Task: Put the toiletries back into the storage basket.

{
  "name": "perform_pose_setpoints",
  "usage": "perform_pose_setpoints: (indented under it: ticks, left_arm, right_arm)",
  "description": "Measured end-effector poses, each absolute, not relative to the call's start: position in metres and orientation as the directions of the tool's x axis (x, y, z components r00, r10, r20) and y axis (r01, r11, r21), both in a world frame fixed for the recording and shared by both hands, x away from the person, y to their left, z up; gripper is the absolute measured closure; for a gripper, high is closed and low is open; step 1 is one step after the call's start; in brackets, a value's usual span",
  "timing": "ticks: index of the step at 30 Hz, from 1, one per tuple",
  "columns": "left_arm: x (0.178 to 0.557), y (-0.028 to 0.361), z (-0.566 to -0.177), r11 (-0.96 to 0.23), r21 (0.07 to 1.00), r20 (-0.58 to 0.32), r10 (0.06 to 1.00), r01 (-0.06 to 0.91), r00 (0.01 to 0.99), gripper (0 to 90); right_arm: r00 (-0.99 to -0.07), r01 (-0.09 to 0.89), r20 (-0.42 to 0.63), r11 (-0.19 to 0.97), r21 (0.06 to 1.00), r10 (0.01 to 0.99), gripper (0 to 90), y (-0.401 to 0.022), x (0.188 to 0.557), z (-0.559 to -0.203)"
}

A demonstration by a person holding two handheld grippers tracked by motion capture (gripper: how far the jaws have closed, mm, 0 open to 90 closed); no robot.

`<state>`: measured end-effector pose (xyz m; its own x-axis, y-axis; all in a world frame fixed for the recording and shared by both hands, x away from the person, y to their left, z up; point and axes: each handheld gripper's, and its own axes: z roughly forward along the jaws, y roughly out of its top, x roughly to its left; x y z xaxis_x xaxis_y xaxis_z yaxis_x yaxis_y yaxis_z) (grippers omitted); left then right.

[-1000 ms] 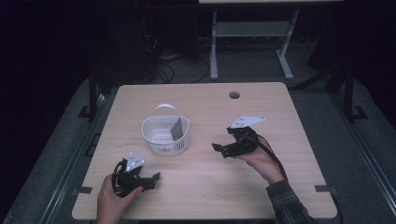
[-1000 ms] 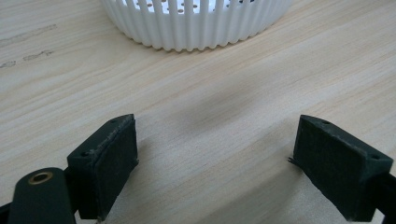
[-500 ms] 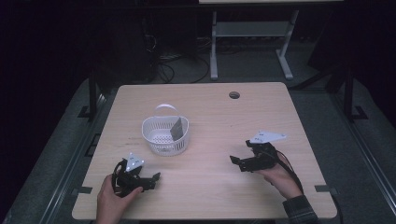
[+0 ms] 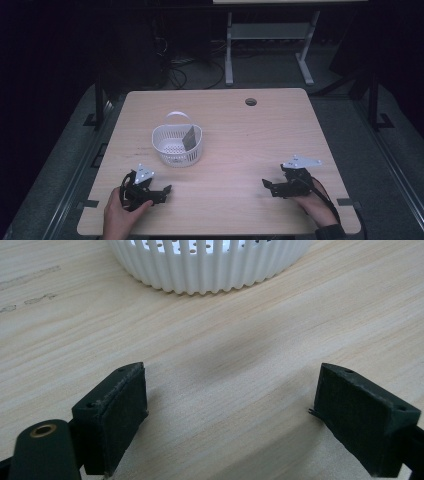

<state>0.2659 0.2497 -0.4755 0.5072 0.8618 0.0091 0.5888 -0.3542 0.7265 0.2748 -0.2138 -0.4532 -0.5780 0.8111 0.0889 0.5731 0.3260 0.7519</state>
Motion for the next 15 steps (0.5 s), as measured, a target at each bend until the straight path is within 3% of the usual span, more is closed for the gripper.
perform_pose_setpoints:
  ticks: [15]
  left_arm:
    - [0.266,0.25,-0.476,-0.354,0.727,0.009,0.862,0.589,0.507,12.6]
  right_arm:
    - [-0.501,0.629,0.066,0.311,0.713,0.863,10.6,-0.244,0.257,-0.476]
